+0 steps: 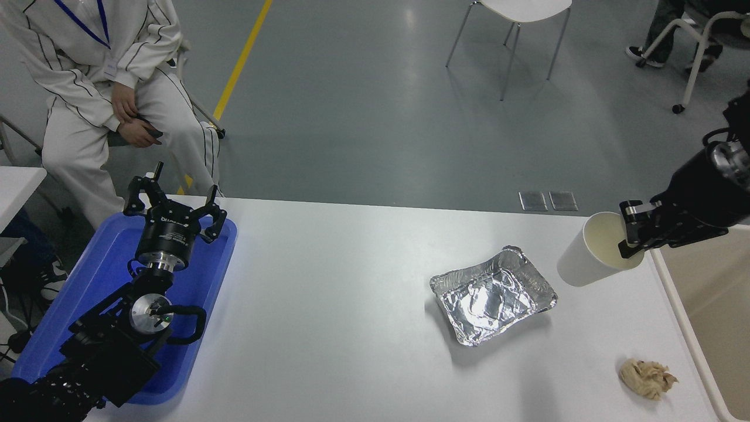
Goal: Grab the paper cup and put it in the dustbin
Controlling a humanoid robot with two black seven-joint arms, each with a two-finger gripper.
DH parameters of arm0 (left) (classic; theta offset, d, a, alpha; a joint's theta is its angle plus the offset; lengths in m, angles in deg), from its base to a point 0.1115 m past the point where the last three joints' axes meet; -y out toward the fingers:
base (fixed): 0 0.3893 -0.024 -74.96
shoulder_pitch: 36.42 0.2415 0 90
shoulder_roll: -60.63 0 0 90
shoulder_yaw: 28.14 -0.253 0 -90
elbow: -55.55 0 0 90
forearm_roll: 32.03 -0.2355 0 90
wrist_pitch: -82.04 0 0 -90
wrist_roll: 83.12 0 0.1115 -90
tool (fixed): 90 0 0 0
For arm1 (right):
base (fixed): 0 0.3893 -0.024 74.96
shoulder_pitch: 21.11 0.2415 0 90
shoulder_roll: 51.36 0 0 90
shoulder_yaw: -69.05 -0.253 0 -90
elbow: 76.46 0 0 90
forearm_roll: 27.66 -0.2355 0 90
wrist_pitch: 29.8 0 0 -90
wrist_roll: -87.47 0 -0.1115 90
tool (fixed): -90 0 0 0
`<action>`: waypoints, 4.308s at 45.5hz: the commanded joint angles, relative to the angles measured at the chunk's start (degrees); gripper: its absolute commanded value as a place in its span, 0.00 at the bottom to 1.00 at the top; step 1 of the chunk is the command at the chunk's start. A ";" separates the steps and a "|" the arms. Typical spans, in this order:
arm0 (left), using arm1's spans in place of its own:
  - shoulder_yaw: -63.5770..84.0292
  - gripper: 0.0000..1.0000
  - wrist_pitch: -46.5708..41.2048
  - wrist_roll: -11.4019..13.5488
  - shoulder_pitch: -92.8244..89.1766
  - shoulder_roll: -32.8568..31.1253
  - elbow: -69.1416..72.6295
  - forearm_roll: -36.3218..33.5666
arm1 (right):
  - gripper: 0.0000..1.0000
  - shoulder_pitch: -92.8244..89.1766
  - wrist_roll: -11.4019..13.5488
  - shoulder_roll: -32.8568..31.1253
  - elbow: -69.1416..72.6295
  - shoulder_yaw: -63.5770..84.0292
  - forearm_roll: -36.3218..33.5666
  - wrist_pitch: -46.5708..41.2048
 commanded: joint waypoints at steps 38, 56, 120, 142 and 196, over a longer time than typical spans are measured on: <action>-0.04 1.00 0.00 0.00 0.00 -0.01 -0.01 -0.01 | 0.00 5.85 0.09 -4.08 -1.29 9.46 0.08 -0.13; -0.04 1.00 0.00 0.00 0.00 -0.01 0.08 -0.01 | 0.00 -3.02 0.01 -13.57 -14.29 12.55 0.70 -0.13; 0.05 1.00 0.00 0.00 0.09 0.08 0.08 -0.01 | 0.00 -82.83 8.17 -3.29 -69.23 -29.73 -13.88 24.91; 0.05 1.00 0.00 0.09 0.00 -0.01 0.08 -0.01 | 0.00 -88.99 13.72 0.22 -70.82 -35.27 -17.23 37.66; -0.04 1.00 0.00 0.00 0.09 -0.01 0.17 -0.01 | 0.98 -91.53 13.36 5.76 -75.91 -35.97 -16.79 48.03</action>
